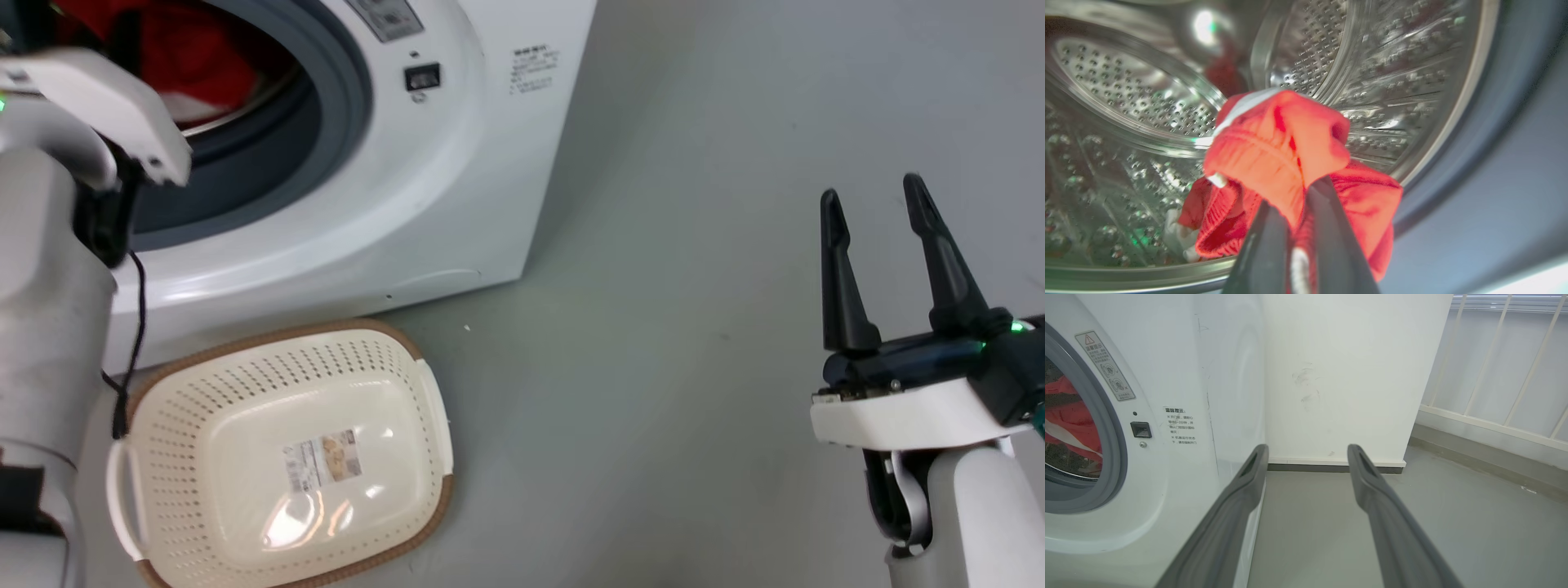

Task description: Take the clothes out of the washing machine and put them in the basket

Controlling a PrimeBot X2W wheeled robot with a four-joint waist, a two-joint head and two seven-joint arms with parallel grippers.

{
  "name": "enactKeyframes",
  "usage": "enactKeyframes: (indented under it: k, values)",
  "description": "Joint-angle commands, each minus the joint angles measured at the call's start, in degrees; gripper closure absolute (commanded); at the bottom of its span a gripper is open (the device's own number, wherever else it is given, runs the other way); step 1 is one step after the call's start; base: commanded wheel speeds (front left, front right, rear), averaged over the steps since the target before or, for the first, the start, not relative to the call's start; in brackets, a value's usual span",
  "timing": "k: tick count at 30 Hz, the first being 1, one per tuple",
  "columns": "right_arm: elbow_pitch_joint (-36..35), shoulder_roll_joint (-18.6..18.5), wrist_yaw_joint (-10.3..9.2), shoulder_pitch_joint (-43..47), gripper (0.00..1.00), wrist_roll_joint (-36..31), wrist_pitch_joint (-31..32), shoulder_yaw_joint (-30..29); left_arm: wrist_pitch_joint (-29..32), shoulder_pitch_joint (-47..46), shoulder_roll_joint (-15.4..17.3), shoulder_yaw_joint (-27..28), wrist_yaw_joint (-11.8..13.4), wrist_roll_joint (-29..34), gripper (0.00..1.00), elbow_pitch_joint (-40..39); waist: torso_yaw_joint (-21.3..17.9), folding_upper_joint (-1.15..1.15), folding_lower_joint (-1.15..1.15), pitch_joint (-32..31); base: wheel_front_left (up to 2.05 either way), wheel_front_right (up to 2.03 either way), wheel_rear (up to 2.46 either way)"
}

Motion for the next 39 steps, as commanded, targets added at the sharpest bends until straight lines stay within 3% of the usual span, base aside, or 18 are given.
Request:
enactKeyframes:
  k: [1, 8, 15, 20, 27, 33, 39]
  values:
    - [0.3, 0.1, -0.06, 1.3, 0.0, -0.5, -0.1, -0.2, -2.0, 2.2, -0.4, -0.2, 0.0, -0.4, 1.0, -1.3, 2.5, 0.0, 0.01, -3.5, 0.0, 0.0, 0.0]
    - [0.6, 0.1, -0.06, 3.9, 0.0, -1.1, -0.1, -0.9, -6.6, 11.5, -1.6, 0.1, 1.3, -0.8, 1.0, -9.0, 5.1, 0.0, 0.01, -8.7, 0.0, 0.0, 0.0]
    - [1.0, 0.1, -0.06, 6.3, 0.0, -1.7, -0.1, -1.8, -7.3, 22.0, -2.3, 0.1, 5.0, 0.0, 1.0, -23.4, 8.0, 0.0, 0.01, -13.1, 0.0, 0.0, 0.0]
    - [1.2, 0.1, -0.06, 8.0, 0.0, -1.8, -0.1, -2.3, -3.5, 32.4, -0.6, -0.5, 8.0, -1.3, 1.0, -36.3, 10.1, 0.0, 0.01, -15.6, 0.0, 0.0, 0.0]
    - [0.7, 0.1, -0.06, 8.9, 0.0, -1.5, -0.1, -3.5, 6.3, 45.6, 2.2, -3.4, 11.4, -3.3, 1.0, -50.3, 12.1, 0.0, 0.01, -16.3, 0.0, 0.0, 0.0]
    - [0.6, 0.1, -0.06, 8.0, 0.0, -1.3, -0.1, -2.8, 10.7, 52.1, 3.1, -5.8, 12.3, -4.7, 1.0, -50.4, 12.4, 0.0, 0.01, -14.6, 0.0, 0.0, 0.0]
    - [0.1, 0.1, -0.06, 6.4, 0.0, -1.5, -0.1, -2.2, 10.3, 51.3, 0.9, -7.7, 10.2, -5.3, 1.0, -42.1, 11.4, 0.0, 0.01, -10.8, 0.0, 0.0, 0.0]
